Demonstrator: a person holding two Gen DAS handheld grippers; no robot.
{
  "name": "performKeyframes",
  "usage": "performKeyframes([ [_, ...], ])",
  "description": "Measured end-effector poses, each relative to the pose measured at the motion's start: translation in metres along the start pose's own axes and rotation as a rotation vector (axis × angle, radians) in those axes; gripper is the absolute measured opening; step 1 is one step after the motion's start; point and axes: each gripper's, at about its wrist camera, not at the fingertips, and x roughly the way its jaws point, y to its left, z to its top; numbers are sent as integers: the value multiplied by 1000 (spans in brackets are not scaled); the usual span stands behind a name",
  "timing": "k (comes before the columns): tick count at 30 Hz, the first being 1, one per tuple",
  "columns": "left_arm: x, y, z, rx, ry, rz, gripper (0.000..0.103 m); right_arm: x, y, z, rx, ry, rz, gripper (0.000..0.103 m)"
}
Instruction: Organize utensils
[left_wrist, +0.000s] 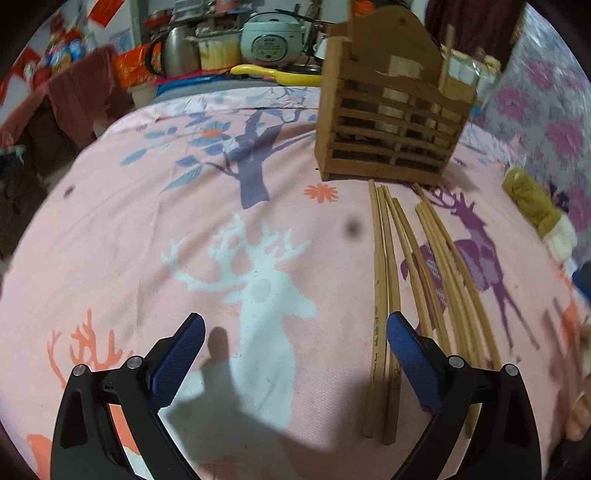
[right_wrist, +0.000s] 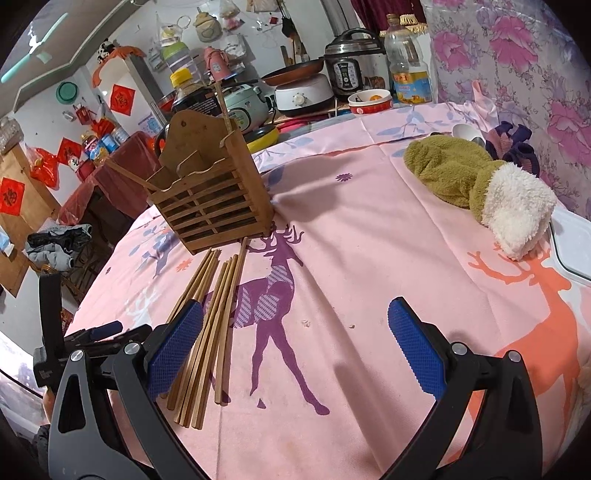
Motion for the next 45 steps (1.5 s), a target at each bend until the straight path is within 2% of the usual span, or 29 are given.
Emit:
performKeyframes([
  [4, 2, -9, -4, 38, 9, 1, 97, 0, -1, 0, 5, 6, 3, 97],
  [7, 6, -11, -5, 52, 15, 36, 97, 1, -1, 0, 2, 8, 1, 97],
  [11, 12, 7, 2, -23, 36, 46, 97, 1, -1, 0, 1, 7, 0, 97],
  [13, 11, 19, 4, -68, 35, 38, 91, 1, -1, 0, 3, 8, 0, 97],
  [15, 8, 25, 3, -86, 27, 29, 78, 1, -1, 0, 1, 8, 0, 97],
  [18, 5, 12, -1, -15, 20, 43, 55, 1, 0, 0, -6, 3, -6, 97],
  [19, 4, 5, -3, 17, 15, 45, 50, 0, 0, 0, -11, 2, -9, 97],
  [21, 1, -7, -9, 71, 7, 41, 28, 0, 1, 0, -16, -1, -12, 97],
  [23, -3, -14, -13, 103, 4, 25, 19, 0, 2, 0, -23, -2, -15, 97],
  [25, -4, -13, -14, 94, 10, 7, 19, 0, 3, -1, -25, -1, -13, 97],
  [28, -4, -3, -10, 30, 22, -62, 27, 0, 3, -1, -25, 0, -10, 97],
  [29, -6, -2, -10, 18, 19, -74, 38, 0, 3, -1, -25, 0, -9, 97],
  [31, -10, 0, -9, 6, 1, -92, 46, 0, 3, -1, -25, 1, -10, 97],
  [35, -11, -8, -10, 26, 4, -114, 46, 0, 4, -1, -25, 1, -10, 97],
  [40, -1, -14, -11, 68, 17, -47, 45, 0, 4, -1, -29, 0, -14, 97],
  [41, 0, -16, -12, 80, 13, -29, 41, 0, 4, -1, -29, 1, -14, 97],
  [43, -1, -19, -13, 100, -1, 13, 26, 0, 4, -1, -29, 1, -14, 97],
  [44, -1, -17, -13, 98, -3, 20, 10, 0, 4, -1, -30, 0, -16, 97],
  [45, -2, -14, -13, 88, -2, 19, 9, 0, 5, -2, -32, 1, -18, 97],
])
